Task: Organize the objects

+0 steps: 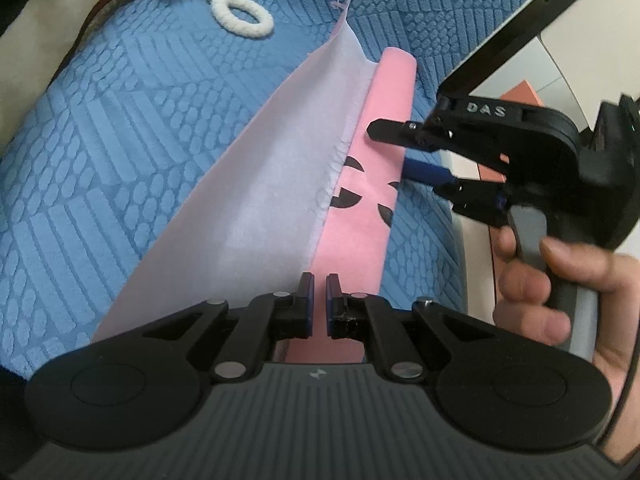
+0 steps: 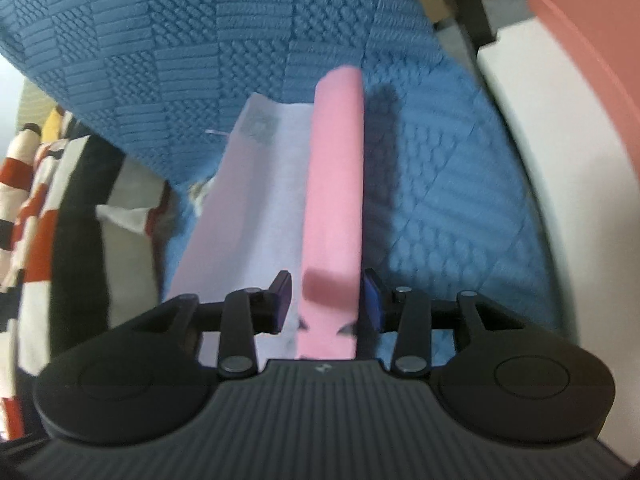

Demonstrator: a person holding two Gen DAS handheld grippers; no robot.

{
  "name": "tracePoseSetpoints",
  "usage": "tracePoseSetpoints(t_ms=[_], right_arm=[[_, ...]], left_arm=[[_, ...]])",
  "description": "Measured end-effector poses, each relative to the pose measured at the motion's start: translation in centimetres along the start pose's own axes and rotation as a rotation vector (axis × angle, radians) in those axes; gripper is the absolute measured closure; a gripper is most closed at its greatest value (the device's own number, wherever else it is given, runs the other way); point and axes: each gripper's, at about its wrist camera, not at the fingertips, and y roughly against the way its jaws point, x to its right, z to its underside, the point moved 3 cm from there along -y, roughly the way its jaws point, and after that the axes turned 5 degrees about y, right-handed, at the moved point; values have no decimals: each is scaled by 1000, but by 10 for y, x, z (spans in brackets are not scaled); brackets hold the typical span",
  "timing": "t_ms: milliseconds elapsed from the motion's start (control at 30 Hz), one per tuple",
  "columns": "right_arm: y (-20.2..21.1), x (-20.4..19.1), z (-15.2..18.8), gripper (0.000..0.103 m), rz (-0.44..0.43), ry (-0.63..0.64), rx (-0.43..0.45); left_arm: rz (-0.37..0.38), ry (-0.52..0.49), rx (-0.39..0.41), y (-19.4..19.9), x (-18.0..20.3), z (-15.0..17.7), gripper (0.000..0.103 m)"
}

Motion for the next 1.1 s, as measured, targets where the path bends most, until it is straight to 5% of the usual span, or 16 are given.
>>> tracePoseSetpoints(t_ms=[133, 200, 400, 933, 1100], right_arm=[[6, -4, 14, 68, -52, -33, -10], [8, -9, 24, 80, -60, -23, -24], [14, -24, 46, 96, -33, 66, -54], [38, -5, 42, 97, -7, 71, -9], [37, -7, 39, 97, -6, 68, -22]], left_arm=[[-3, 3, 3, 1, -1, 0, 95], [-5, 2, 5, 1, -1, 0, 95], [-14, -2, 15, 3, 0, 0, 95], [91, -78, 57, 11, 22, 4, 94], [102, -114, 67, 11, 29, 6, 78]])
